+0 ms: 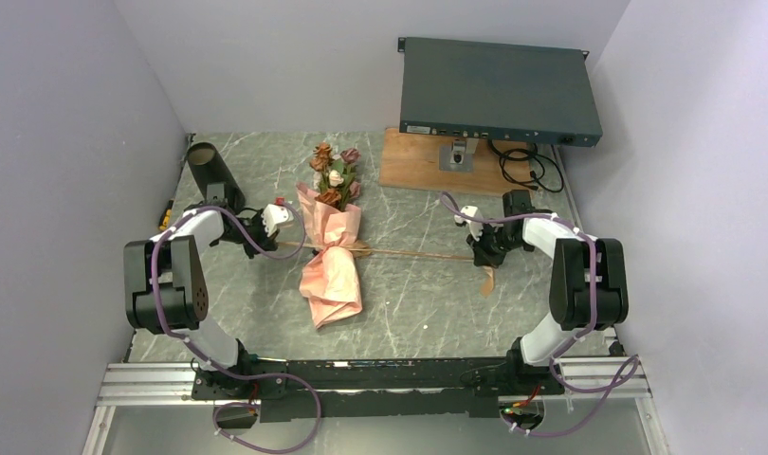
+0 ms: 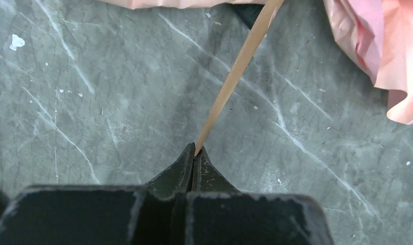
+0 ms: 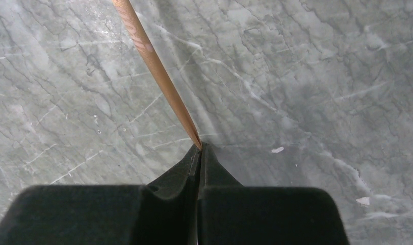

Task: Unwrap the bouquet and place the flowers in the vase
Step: Untie the ribbon from the wrapping paper.

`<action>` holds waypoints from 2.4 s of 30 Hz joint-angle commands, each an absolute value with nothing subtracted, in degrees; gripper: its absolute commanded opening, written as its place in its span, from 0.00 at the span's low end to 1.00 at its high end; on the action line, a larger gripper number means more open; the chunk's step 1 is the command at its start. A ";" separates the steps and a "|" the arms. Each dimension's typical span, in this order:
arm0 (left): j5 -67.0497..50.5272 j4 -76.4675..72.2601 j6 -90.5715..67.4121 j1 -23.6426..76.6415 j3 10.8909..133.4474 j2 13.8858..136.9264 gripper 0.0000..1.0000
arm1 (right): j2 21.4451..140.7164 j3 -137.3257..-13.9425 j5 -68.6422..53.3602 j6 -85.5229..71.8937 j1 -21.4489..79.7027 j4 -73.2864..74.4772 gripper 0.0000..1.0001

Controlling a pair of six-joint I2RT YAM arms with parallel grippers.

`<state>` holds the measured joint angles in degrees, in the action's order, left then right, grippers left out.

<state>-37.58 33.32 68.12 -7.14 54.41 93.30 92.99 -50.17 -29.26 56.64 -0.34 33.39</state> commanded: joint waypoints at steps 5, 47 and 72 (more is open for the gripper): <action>-28.76 32.10 71.65 -9.84 57.78 93.92 0.00 | 94.02 -48.38 -18.11 61.57 -5.27 37.15 0.00; -34.22 34.28 72.90 2.41 54.23 83.42 0.65 | 95.32 -58.90 -34.31 62.89 -4.55 51.18 0.83; -33.22 23.39 62.99 14.16 51.85 90.97 0.55 | 112.10 -78.03 -39.48 31.99 27.20 26.17 0.81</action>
<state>-31.66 24.97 64.29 13.17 52.21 90.11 109.71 -74.43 -36.67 35.59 25.43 30.02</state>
